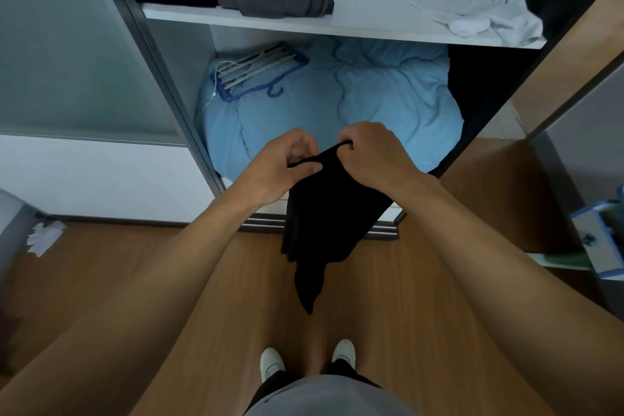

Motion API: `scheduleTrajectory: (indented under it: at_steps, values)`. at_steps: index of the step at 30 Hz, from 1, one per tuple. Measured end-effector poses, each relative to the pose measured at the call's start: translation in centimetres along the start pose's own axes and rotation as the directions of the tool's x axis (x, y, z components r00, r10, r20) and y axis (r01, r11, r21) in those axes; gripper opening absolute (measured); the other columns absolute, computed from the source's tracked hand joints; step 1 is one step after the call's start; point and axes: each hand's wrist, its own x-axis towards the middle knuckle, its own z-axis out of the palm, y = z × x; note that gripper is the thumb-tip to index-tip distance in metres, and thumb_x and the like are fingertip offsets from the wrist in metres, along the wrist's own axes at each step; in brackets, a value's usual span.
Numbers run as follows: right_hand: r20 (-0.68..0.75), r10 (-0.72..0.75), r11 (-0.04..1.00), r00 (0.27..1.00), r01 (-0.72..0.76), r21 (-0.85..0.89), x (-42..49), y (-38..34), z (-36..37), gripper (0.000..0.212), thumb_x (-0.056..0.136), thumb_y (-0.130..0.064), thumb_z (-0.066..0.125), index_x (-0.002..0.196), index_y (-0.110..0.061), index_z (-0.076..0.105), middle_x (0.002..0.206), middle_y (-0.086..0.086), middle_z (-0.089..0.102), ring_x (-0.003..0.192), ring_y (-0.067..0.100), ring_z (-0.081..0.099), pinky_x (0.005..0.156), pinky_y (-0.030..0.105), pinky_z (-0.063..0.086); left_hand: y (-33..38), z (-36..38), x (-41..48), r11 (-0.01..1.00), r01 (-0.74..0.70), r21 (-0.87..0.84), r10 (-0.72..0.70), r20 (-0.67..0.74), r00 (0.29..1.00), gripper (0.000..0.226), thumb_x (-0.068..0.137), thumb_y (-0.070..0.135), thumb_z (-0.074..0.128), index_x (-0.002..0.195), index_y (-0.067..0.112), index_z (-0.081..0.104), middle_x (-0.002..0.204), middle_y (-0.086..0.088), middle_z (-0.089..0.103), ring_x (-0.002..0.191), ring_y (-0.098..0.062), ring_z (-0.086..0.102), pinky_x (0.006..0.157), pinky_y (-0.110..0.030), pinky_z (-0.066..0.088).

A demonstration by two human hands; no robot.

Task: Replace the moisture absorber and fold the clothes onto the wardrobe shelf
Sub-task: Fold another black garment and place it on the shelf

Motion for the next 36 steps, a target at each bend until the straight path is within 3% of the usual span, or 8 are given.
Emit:
scheduleTrajectory:
  at_steps: [5, 11, 16, 20, 23, 26, 31, 36]
  values:
    - [-0.019, 0.016, 0.999, 1.000, -0.015, 0.043, -0.3, 0.1, -0.1, 0.022, 0.083, -0.007, 0.043, 0.078, -0.009, 0.065, 0.081, 0.004, 0.065, 0.079, 0.024, 0.059, 0.068, 0.033, 0.043, -1.6, -0.2, -1.4, 0.999, 0.050, 0.007, -0.051, 0.074, 0.996, 0.009, 0.089, 0.008, 0.072, 0.096, 0.005, 0.068, 0.084, -0.002, 0.071, 0.078, -0.005, 0.065, 0.074, -0.017, 0.048]
    - [0.118, -0.042, 0.984, 0.992, 0.021, 0.175, -1.3, -1.2, -0.1, 0.034, 0.078, -0.002, 0.045, 0.057, -0.027, 0.051, 0.069, -0.011, 0.051, 0.080, 0.014, 0.052, 0.075, 0.030, 0.039, -5.0, -0.4, -2.9, 0.966, 0.259, 0.012, -0.253, 0.264, 0.931, 0.033, 0.082, 0.037, 0.077, 0.095, 0.006, 0.077, 0.095, -0.015, 0.076, 0.089, -0.022, 0.070, 0.081, -0.032, 0.050]
    - [0.193, -0.083, 0.890, 0.978, -0.015, 0.455, -2.2, -1.7, -0.5, 0.040, 0.079, 0.010, 0.040, 0.054, -0.019, 0.054, 0.046, -0.013, 0.046, 0.048, -0.001, 0.045, 0.051, 0.011, 0.032, -9.0, 1.3, -5.1, 0.887, 0.441, 0.138, -0.456, 0.418, 0.786, 0.025, 0.081, 0.033, 0.081, 0.104, 0.027, 0.072, 0.100, 0.009, 0.074, 0.090, 0.006, 0.068, 0.082, -0.013, 0.053]
    - [0.183, -0.056, 0.850, 0.982, -0.049, 0.525, -2.4, -1.6, -0.6, 0.041, 0.079, 0.010, 0.039, 0.052, -0.016, 0.055, 0.037, -0.017, 0.041, 0.040, 0.000, 0.042, 0.045, 0.009, 0.028, -11.8, 3.3, -6.9, 0.884, 0.434, 0.171, -0.464, 0.412, 0.784, 0.048, 0.085, 0.031, 0.078, 0.124, 0.035, 0.051, 0.106, 0.026, 0.056, 0.088, 0.022, 0.057, 0.073, 0.001, 0.043]
    - [0.220, -0.027, 0.844, 0.975, -0.096, 0.528, -2.6, -1.2, -0.5, 0.026, 0.080, 0.005, 0.040, 0.057, 0.004, 0.051, 0.043, -0.007, 0.035, 0.039, 0.004, 0.033, 0.043, 0.015, 0.023, -13.3, 2.9, -7.5, 0.877, 0.443, 0.187, -0.481, 0.355, 0.802, 0.021, 0.088, 0.024, 0.075, 0.107, 0.030, 0.067, 0.098, 0.021, 0.070, 0.095, 0.003, 0.066, 0.081, -0.014, 0.048]
    - [0.315, -0.009, 0.846, 0.949, -0.161, 0.508, -2.9, -0.1, -0.5, 0.018, 0.076, -0.008, 0.045, 0.061, 0.002, 0.044, 0.058, 0.005, 0.027, 0.050, 0.016, 0.025, 0.052, 0.031, 0.016, -14.3, 1.7, -7.9, 0.880, 0.437, 0.187, -0.473, 0.259, 0.842, 0.023, 0.088, 0.022, 0.076, 0.078, 0.043, 0.071, 0.074, 0.026, 0.071, 0.076, 0.010, 0.066, 0.069, -0.010, 0.043]
    - [0.476, 0.006, 0.958, 0.879, -0.142, 0.249, -3.2, 1.6, -0.2, 0.040, 0.081, -0.050, 0.068, 0.066, -0.013, 0.062, 0.058, -0.005, 0.051, 0.053, 0.005, 0.050, 0.055, 0.021, 0.035, -15.0, -0.8, -9.1, 0.865, 0.499, 0.049, -0.501, 0.018, 0.865, 0.018, 0.084, 0.023, 0.079, 0.099, 0.012, 0.078, 0.095, -0.012, 0.077, 0.092, -0.028, 0.073, 0.090, -0.044, 0.054]
    - [0.549, 0.034, 0.994, 0.835, -0.084, 0.066, -3.1, 2.0, 1.5, 0.039, 0.079, -0.050, 0.077, 0.061, -0.021, 0.058, 0.058, -0.011, 0.054, 0.050, 0.000, 0.050, 0.047, 0.013, 0.032, -15.7, -1.7, -9.9, 0.867, 0.499, 0.005, -0.496, -0.088, 0.864, 0.004, 0.085, 0.015, 0.078, 0.087, 0.012, 0.078, 0.085, -0.008, 0.076, 0.078, -0.019, 0.071, 0.073, -0.027, 0.051]
